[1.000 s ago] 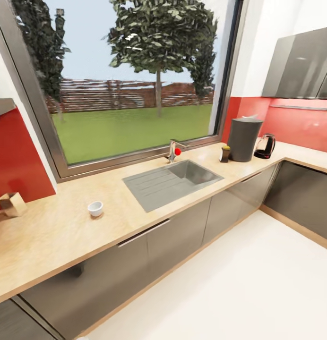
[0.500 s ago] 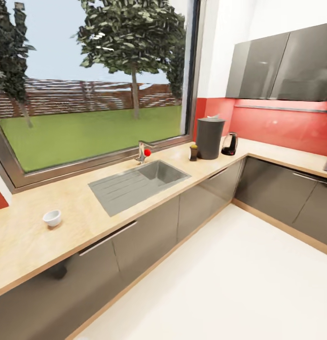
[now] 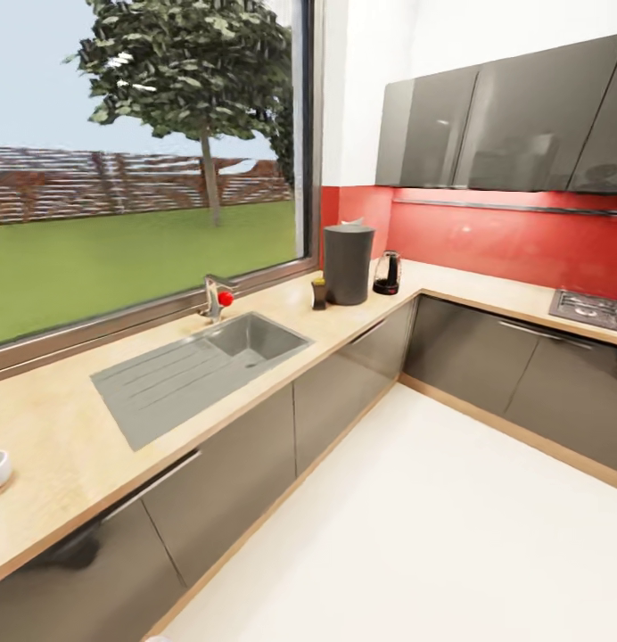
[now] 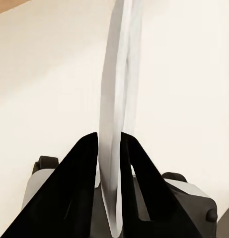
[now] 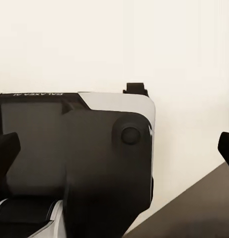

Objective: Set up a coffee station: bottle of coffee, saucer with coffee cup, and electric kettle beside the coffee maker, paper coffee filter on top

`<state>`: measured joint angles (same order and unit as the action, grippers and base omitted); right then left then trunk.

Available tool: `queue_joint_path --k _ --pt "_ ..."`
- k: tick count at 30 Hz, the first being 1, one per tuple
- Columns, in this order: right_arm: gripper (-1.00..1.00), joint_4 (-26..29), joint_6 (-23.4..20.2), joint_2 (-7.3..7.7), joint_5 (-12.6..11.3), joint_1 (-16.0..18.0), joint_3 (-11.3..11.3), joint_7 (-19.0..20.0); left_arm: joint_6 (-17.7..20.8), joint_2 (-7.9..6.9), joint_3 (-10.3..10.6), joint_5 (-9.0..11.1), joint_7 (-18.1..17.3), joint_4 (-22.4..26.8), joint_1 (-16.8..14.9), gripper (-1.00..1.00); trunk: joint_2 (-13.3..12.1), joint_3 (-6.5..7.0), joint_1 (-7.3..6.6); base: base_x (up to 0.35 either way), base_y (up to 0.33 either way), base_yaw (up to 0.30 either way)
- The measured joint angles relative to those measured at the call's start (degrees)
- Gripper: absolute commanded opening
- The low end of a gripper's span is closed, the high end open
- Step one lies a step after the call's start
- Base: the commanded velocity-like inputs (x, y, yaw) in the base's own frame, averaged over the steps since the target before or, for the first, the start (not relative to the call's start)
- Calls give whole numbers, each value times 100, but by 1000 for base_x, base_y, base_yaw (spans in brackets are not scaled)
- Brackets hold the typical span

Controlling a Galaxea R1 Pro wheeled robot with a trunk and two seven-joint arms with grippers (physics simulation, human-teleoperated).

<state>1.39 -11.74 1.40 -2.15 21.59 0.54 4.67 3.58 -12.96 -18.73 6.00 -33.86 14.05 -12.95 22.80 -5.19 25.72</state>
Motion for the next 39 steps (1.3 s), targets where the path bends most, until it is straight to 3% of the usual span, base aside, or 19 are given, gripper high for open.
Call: queue_joint_path --k 39 --pt "100 0 3 0 0 0 0 -1 0 5 0 10 0 -4 3 -100 1 97 0 293 -138 -264"
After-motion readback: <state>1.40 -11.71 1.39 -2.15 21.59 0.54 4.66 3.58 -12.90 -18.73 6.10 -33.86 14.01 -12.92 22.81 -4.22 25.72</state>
